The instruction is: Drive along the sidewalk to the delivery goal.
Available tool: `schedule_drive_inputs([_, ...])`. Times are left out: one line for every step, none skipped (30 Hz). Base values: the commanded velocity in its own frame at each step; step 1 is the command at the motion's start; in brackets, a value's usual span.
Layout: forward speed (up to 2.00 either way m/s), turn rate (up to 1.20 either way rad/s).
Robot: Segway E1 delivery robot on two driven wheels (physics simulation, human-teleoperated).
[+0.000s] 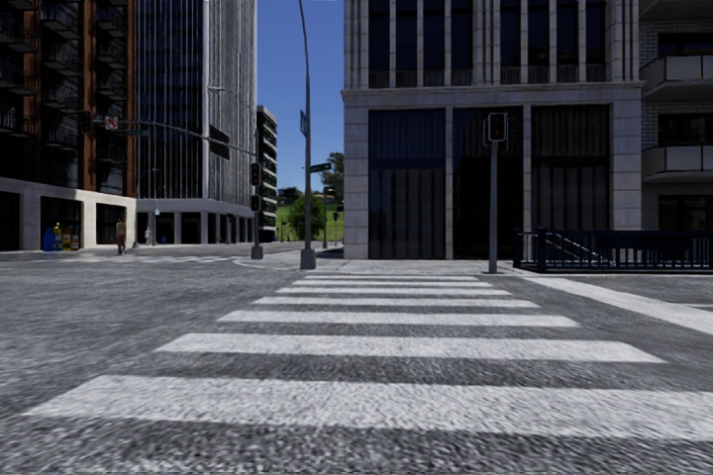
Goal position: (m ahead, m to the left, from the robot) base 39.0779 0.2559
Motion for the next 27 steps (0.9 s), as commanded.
schedule_drive_inputs([2.0,0.0])
schedule_drive_inputs([2.0,0.0])
schedule_drive_inputs([2.0,0.0])
schedule_drive_inputs([2.0,0.0])
schedule_drive_inputs([2.0,0.0])
schedule_drive_inputs([2.0,0.0])
schedule_drive_inputs([2.0,0.0])
schedule_drive_inputs([2.0,0.0])
schedule_drive_inputs([2.0,0.0])
schedule_drive_inputs([2.0,0.0])
schedule_drive_inputs([2.0,0.0])
schedule_drive_inputs([2.0,0.0])
schedule_drive_inputs([2.0,0.0])
schedule_drive_inputs([2.0,0.0])
schedule_drive_inputs([2.0,0.0])
schedule_drive_inputs([2.0,0.0])
schedule_drive_inputs([2.0,0.0])
schedule_drive_inputs([2.0,0.0])
schedule_drive_inputs([2.0,0.0])
schedule_drive_inputs([2.0,0.0])
schedule_drive_inputs([2.0,0.0])
schedule_drive_inputs([2.0,0.0])
schedule_drive_inputs([2.0,0.0])
schedule_drive_inputs([2.0,0.0])
schedule_drive_inputs([2.0,0.0])
schedule_drive_inputs([2.0,0.0])
schedule_drive_inputs([2.0,0.0])
